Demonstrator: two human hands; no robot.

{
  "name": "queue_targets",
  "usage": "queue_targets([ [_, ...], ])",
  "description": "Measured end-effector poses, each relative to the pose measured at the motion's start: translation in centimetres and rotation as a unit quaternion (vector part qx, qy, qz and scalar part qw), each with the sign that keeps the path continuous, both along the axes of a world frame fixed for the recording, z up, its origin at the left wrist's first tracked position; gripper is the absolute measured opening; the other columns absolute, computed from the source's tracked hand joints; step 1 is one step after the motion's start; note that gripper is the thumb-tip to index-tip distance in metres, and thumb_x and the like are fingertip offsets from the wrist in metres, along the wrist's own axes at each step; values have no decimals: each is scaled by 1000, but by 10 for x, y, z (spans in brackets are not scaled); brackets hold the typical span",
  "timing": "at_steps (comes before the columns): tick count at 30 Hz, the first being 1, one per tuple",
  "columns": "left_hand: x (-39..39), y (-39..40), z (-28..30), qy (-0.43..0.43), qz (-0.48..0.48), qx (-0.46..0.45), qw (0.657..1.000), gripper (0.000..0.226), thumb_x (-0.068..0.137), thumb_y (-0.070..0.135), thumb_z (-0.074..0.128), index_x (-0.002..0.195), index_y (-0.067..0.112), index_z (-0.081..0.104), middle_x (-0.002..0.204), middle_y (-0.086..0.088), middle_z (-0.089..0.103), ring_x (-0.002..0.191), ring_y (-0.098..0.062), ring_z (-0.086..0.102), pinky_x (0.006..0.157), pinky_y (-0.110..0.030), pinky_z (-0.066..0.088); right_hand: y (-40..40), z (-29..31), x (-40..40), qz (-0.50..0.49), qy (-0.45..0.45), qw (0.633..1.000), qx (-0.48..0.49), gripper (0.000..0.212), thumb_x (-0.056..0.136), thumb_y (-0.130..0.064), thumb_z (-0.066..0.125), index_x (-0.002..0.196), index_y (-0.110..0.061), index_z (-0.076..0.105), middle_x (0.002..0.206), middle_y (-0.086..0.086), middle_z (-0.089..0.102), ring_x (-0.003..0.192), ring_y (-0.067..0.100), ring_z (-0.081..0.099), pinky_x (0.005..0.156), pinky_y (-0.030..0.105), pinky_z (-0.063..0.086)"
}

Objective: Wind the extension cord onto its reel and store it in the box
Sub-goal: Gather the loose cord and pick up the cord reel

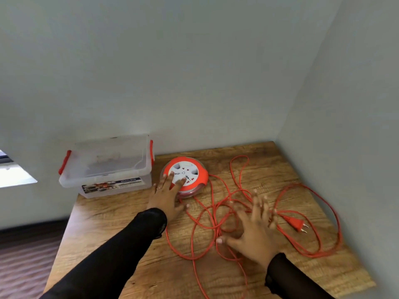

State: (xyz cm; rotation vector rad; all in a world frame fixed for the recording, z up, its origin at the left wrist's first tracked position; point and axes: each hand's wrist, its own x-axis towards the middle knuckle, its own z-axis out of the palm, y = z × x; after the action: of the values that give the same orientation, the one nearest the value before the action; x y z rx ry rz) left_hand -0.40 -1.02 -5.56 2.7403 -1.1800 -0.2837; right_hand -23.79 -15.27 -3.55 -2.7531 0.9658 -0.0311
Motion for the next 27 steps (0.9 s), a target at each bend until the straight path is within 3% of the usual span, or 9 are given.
queue_targets([
  [4, -33, -10, 12, -33, 36, -22, 999, 78, 85, 47, 52, 150, 29, 11, 160, -12, -3, 147, -34, -7, 118, -53, 6, -41, 3, -16, -56, 79, 994, 44, 110, 49, -90, 52, 143, -51, 11, 155, 11, -23, 143, 40, -10, 110, 63, 9],
  [7, -85, -9, 22, -11, 13, -70, 997, 79, 80, 65, 42, 147, 30, 19, 158, -12, 8, 145, -33, 11, 114, -49, 17, -56, 0, -24, -59, 108, 988, 98, 104, 59, -79, 59, 145, -48, 8, 157, 9, 7, 142, 33, 15, 108, 57, 22],
  [10, -144, -9, 23, 38, -50, -23, 998, 90, 63, 85, 36, 143, 45, 21, 156, -11, 15, 142, -34, 19, 109, -54, 23, -53, -5, -24, -47, 100, 993, 49, 83, 77, -61, 55, 146, -39, 15, 143, 3, 36, 130, 28, 35, 100, 49, 33],
  [13, -174, -7, 9, -9, -86, 19, 996, 71, 52, 79, 47, 114, 45, 54, 132, -14, 56, 109, -35, 62, 79, -50, 52, -46, -9, -20, -30, 70, 997, 5, 64, 85, -31, 51, 144, -27, 26, 130, 4, 47, 116, 26, 48, 92, 38, 43],
  [16, -173, -1, 5, 16, -96, 5, 995, 41, 54, 55, 53, 89, 34, 57, 124, -12, 59, 99, -32, 63, 75, -44, 52, -41, -11, -14, 3, 59, 998, 33, 53, 83, -19, 50, 134, -18, 36, 118, 9, 52, 102, 27, 57, 83, 34, 47],
  [19, -152, 13, 9, 7, -142, 43, 989, 36, 71, 41, 43, 100, 25, 57, 139, -8, 38, 115, -32, 46, 93, -42, 37, -42, -4, -3, 10, 64, 990, 122, 35, 83, -21, 55, 114, -16, 41, 101, 6, 56, 92, 27, 60, 70, 31, 45],
  [22, -123, 40, 11, -51, -192, 27, 980, 32, 57, 35, 46, 84, 26, 61, 102, 0, 58, 84, -25, 61, 69, -40, 49, -44, 8, 5, -28, 67, 958, 277, 23, 84, -21, 59, 97, -16, 41, 76, -2, 54, 59, 14, 57, 51, 23, 41],
  [24, -105, 62, 9, -85, -180, 16, 980, 24, 47, 37, 48, 68, 28, 56, 77, 7, 59, 68, -18, 61, 57, -35, 51, -35, 16, 10, -62, 35, 911, 407, 18, 86, -14, 57, 94, -13, 41, 71, 3, 53, 46, 13, 52, 46, 25, 44],
  [27, -77, 88, 2, -105, -108, -24, 988, 17, 55, 32, 44, 69, 27, 54, 82, 6, 63, 72, -22, 64, 60, -34, 51, -10, 33, 23, -77, -30, 838, 539, 16, 89, 2, 49, 89, -10, 38, 68, 9, 48, 44, 17, 50, 38, 23, 43],
])
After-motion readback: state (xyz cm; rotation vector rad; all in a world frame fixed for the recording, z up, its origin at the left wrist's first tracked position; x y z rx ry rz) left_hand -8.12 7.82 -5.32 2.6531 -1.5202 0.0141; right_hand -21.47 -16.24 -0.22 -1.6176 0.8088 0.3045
